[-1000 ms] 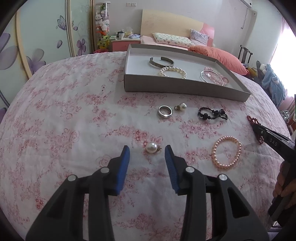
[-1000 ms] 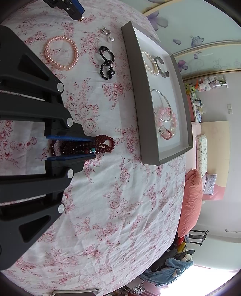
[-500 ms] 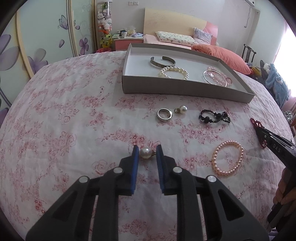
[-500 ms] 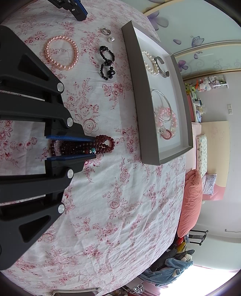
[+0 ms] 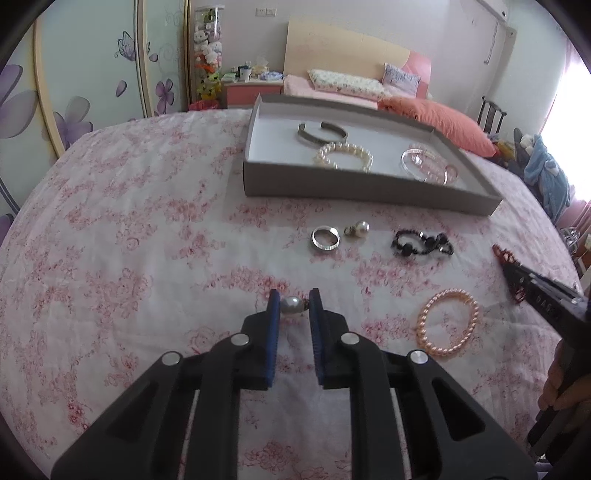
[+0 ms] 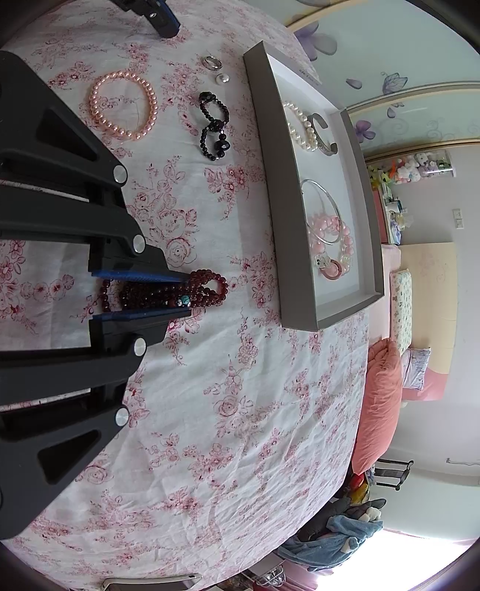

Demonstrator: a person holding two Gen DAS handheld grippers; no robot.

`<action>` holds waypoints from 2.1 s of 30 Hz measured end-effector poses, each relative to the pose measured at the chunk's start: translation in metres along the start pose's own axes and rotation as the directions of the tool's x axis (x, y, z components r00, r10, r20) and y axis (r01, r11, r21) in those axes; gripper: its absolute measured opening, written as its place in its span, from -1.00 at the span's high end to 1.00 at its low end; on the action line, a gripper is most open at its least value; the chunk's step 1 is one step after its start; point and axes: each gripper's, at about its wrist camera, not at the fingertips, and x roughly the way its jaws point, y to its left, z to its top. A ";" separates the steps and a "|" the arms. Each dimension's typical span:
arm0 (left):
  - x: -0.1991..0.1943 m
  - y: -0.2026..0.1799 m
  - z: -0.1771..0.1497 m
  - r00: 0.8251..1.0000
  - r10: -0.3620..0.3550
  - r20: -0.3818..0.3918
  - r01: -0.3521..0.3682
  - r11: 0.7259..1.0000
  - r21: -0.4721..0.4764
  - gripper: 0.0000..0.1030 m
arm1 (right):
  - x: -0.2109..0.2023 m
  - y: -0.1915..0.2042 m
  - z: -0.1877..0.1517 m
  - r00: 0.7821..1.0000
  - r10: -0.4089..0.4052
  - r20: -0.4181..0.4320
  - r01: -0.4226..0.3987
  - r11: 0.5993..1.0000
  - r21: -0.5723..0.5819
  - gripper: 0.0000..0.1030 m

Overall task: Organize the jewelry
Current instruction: 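Lift the red bead bracelet and pearl earring and carry both toward the gray tray, then lower the red bead bracelet and pearl earring into the tray, opening both grippers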

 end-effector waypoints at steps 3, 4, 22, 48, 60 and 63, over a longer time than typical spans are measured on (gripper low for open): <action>-0.009 0.003 0.004 0.999 -0.011 0.036 0.012 1.000 -0.009 0.68 | -0.001 -0.001 -0.001 1.000 0.011 0.003 -0.011 1.000 0.009 0.74; -0.010 0.003 0.006 0.999 -0.012 0.044 0.013 1.000 -0.010 0.68 | -0.002 -0.001 -0.001 1.000 0.016 0.006 -0.016 1.000 0.012 0.75; -0.037 0.002 0.022 0.991 -0.024 0.129 0.029 0.999 -0.043 0.68 | -0.046 0.003 0.015 0.979 0.129 0.158 -0.134 0.991 0.023 0.77; -0.077 -0.031 0.087 0.937 -0.052 0.344 0.055 0.998 0.000 0.68 | -0.108 0.027 0.084 0.869 0.205 0.451 -0.200 0.978 -0.059 0.77; -0.065 -0.044 0.119 0.918 -0.057 0.392 0.049 0.998 0.031 0.68 | -0.098 0.033 0.108 0.838 0.200 0.507 -0.191 0.979 -0.072 0.77; -0.054 -0.047 0.129 0.918 -0.054 0.392 0.042 0.998 0.040 0.68 | -0.091 0.035 0.115 0.835 0.198 0.513 -0.188 0.980 -0.072 0.77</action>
